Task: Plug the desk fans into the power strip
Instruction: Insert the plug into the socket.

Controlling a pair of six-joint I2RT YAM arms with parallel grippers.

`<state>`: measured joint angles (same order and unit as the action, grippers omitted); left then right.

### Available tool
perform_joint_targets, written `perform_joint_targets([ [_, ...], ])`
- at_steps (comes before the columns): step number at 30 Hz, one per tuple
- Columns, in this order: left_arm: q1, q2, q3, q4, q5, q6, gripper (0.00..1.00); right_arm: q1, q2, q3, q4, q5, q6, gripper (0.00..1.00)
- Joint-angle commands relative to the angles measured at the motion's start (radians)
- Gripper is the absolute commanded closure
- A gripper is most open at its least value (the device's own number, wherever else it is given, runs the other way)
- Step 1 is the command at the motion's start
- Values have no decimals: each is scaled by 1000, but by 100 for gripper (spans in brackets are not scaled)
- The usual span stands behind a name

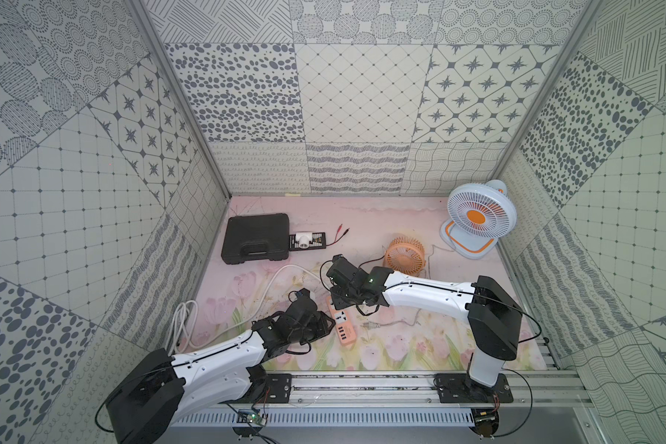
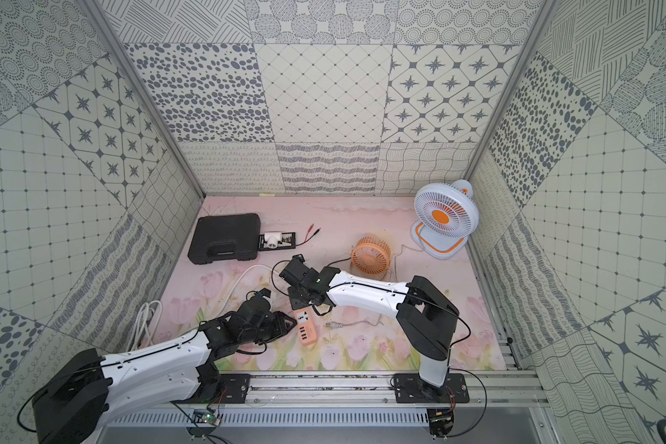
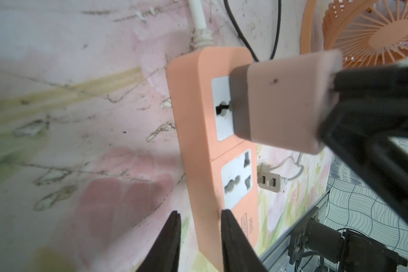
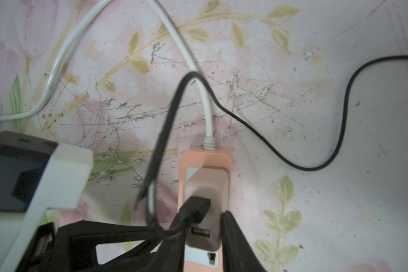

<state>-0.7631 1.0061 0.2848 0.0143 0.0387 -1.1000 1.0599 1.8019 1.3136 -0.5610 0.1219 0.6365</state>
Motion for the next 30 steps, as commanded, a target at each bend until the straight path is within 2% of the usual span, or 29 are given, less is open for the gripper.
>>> perform_joint_targets([
  [1, 5, 2, 8, 29, 10, 3, 66, -4, 32, 8, -17, 16, -11, 79],
  [5, 4, 3, 7, 26, 8, 5, 66, 2, 48, 4, -37, 24, -5, 87],
  [11, 5, 2, 5, 19, 3, 9, 66, 13, 66, -1, -55, 32, 3, 88],
  [14, 4, 1, 6, 15, -1, 13, 66, 14, 30, 20, -74, 56, -4, 84],
  [17, 4, 0, 12, 9, -3, 17, 66, 14, -19, 57, -97, 72, -17, 68],
  [19, 5, 0, 14, 3, -7, 23, 66, 16, -48, 66, -98, 71, -18, 63],
  [25, 5, -12, 29, -13, -5, 34, 66, 37, -108, 44, -104, 78, 1, 56],
  [30, 2, -63, 57, -63, 4, 52, 66, 58, -243, -117, -104, 138, 102, 52],
])
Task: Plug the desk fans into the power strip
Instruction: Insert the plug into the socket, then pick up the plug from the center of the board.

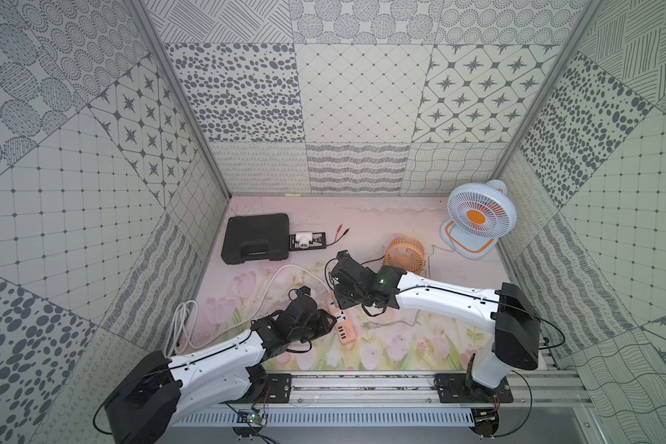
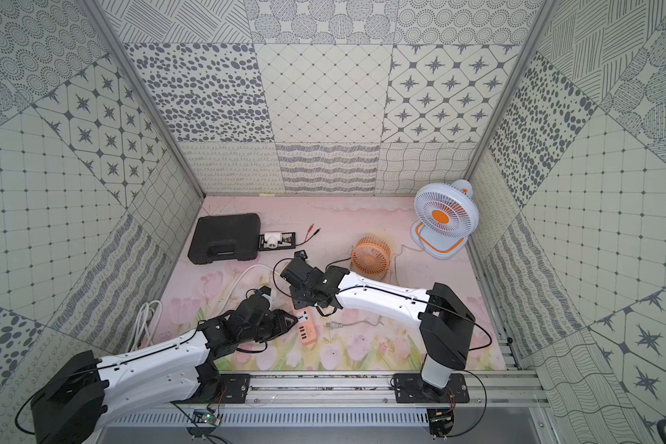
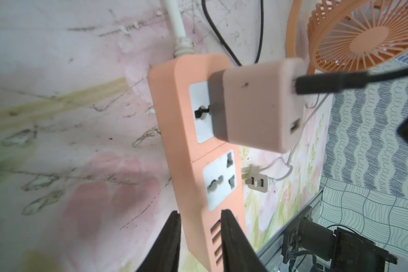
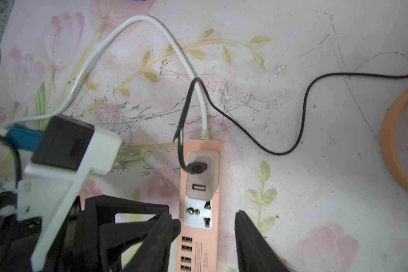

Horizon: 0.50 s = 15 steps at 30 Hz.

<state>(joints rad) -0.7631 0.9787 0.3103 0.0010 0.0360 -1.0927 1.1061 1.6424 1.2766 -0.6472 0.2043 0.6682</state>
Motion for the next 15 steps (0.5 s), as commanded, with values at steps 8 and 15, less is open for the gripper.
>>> perform_joint_targets([
  [8, 3, -81, 83, -89, 104, 124, 68, 43, -396, -457, -13, 84, 341, 63],
  [15, -7, -67, 100, -36, 182, 174, 71, 61, -574, -669, 79, 83, 567, 58],
])
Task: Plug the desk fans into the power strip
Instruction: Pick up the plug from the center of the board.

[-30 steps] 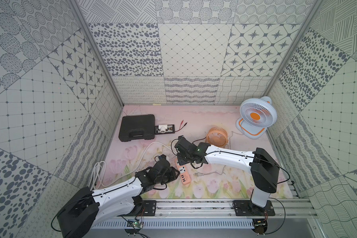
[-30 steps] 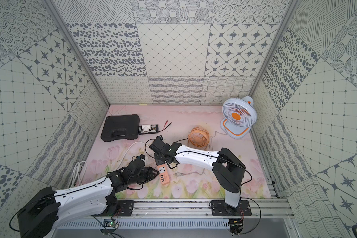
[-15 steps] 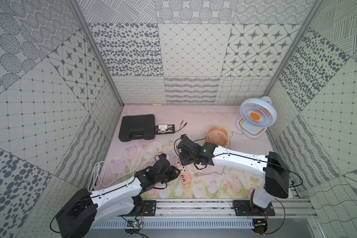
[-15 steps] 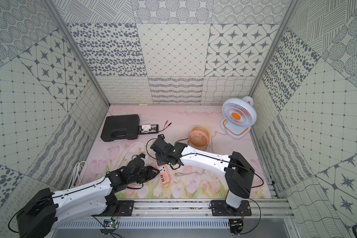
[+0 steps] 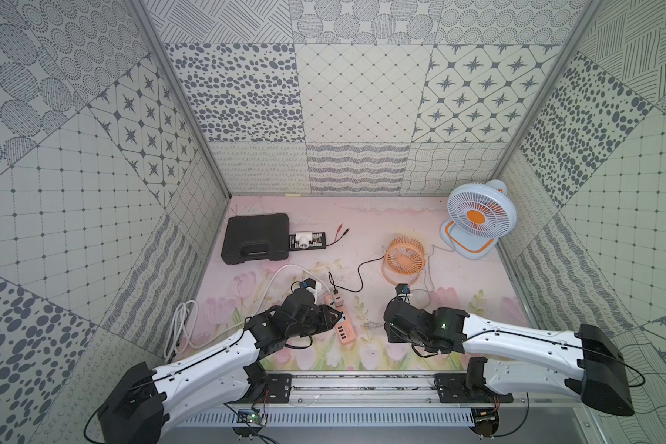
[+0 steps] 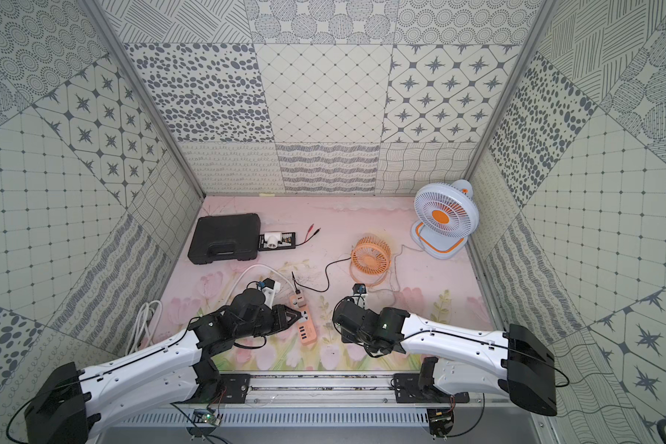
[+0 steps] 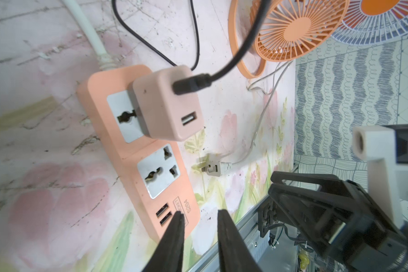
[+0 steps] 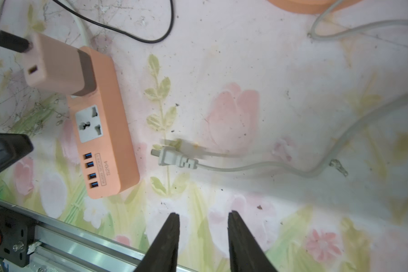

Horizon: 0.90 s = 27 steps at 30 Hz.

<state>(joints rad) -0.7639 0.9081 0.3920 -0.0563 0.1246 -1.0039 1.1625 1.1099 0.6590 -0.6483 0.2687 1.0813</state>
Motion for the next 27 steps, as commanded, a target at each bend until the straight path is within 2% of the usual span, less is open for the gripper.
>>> perform_joint_targets([
  [1, -13, 11, 19, 29, 96, 88, 71, 6, -57, -76, 100, 20, 189, 56],
  [7, -99, 101, 54, 74, 73, 102, 73, 5, -139, -207, 208, 38, 365, 54],
  [11, -142, 185, 94, 105, 47, 105, 74, -1, -161, -266, 265, 38, 431, 54],
  [19, -162, 309, 144, 149, 56, 108, 75, -17, -121, -319, 396, 30, 466, 49],
  [27, -166, 344, 146, 160, 58, 101, 76, -66, -24, -328, 542, -7, 461, 49],
])
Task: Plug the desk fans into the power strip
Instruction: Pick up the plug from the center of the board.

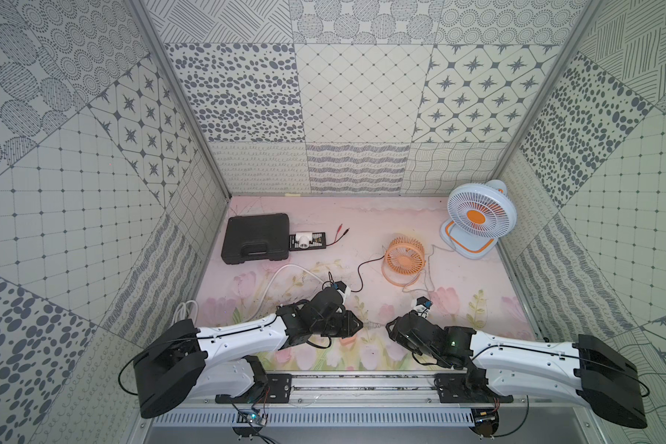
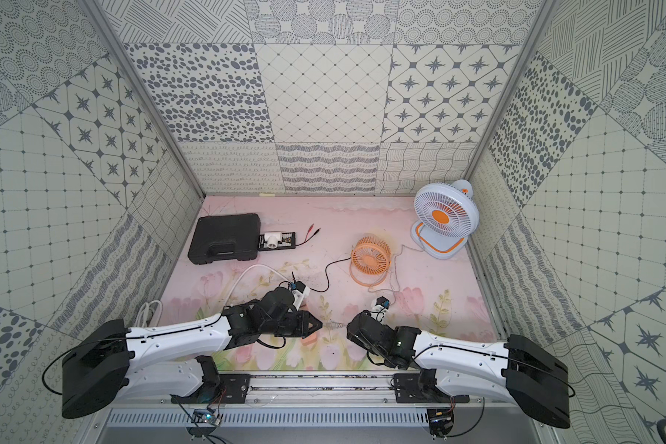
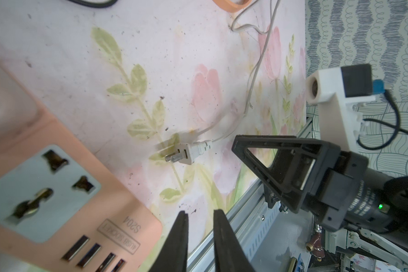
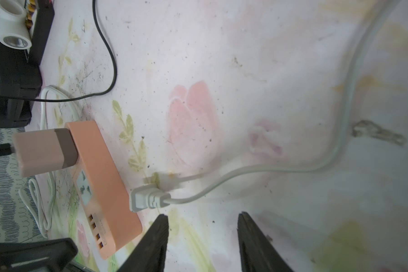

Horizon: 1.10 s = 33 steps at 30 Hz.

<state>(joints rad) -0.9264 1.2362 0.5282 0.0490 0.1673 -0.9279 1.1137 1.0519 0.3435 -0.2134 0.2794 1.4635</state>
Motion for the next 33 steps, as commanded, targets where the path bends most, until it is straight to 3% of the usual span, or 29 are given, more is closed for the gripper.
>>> perform_joint_targets([
  [1, -3, 16, 8, 55, 17, 25, 76, -20, 53, -11, 125, -22, 83, 49],
  [13, -4, 5, -21, 62, 15, 20, 76, -38, 187, -44, 239, -27, 145, 56],
  [24, -6, -1, -24, 58, 6, 23, 76, -45, 194, -47, 222, -21, 138, 89],
  [30, -6, 6, -18, 86, 26, 26, 75, -44, 90, -35, 170, 12, 58, 99],
  [33, -6, 5, -16, 108, 44, 30, 68, -44, 10, -19, 146, 14, -21, 100],
])
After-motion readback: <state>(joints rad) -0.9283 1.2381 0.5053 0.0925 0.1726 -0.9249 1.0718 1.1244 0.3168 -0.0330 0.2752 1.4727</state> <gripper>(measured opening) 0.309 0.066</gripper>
